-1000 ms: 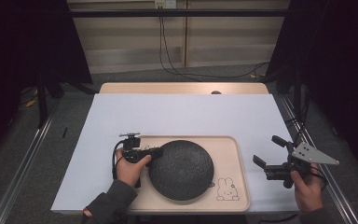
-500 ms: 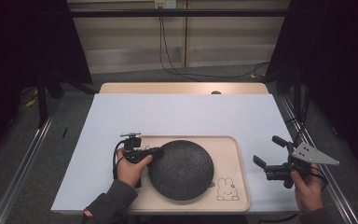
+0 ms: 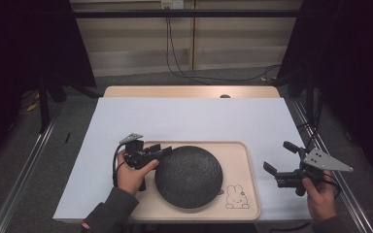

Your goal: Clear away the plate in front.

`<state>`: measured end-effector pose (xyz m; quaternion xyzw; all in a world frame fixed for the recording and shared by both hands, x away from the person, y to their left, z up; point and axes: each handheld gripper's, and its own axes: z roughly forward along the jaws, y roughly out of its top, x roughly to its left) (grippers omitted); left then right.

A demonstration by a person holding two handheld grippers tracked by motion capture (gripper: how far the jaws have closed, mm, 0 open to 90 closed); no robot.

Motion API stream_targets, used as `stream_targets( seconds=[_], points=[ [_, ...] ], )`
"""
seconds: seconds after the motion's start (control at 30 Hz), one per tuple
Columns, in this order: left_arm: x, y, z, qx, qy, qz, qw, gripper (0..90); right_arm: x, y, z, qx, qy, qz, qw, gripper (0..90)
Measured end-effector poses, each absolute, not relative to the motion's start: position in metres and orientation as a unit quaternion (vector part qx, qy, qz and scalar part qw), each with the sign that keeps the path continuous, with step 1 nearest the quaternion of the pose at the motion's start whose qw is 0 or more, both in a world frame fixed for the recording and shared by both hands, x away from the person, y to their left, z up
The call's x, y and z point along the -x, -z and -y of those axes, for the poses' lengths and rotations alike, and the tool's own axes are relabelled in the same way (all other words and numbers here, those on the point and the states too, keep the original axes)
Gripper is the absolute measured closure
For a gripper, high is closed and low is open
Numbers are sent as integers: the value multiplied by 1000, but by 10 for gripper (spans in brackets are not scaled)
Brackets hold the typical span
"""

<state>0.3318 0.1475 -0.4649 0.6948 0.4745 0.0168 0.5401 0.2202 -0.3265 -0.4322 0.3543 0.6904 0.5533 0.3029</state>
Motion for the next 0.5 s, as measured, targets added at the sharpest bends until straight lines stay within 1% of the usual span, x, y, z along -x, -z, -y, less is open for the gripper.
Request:
stream_targets(
  seconds=[0.13,0.17,0.27,0.3,0.43,0.47,0.5],
  points=[
    [-332,462,-151,-695,-29,-465,547,287,-220,432,327,-353,-553,-691,304,0],
    [-332,462,-151,-695,-29,-465,547,264,-220,432,327,-355,-552,-691,303,0],
    [-334,460,-155,-696,-56,-465,544,184,-219,432,326,-355,-552,-692,300,0],
    [-334,459,-156,-696,-55,-463,546,165,-219,432,326,-354,-552,-693,300,0],
    [-335,458,-159,-699,-66,-456,547,117,-219,432,327,-354,-552,-692,302,0],
    [-335,457,-160,-700,-70,-452,548,117,-219,432,327,-353,-551,-693,302,0],
    [-335,455,-162,-697,-82,-456,546,93,-219,432,327,-354,-549,-694,303,0]
  ],
)
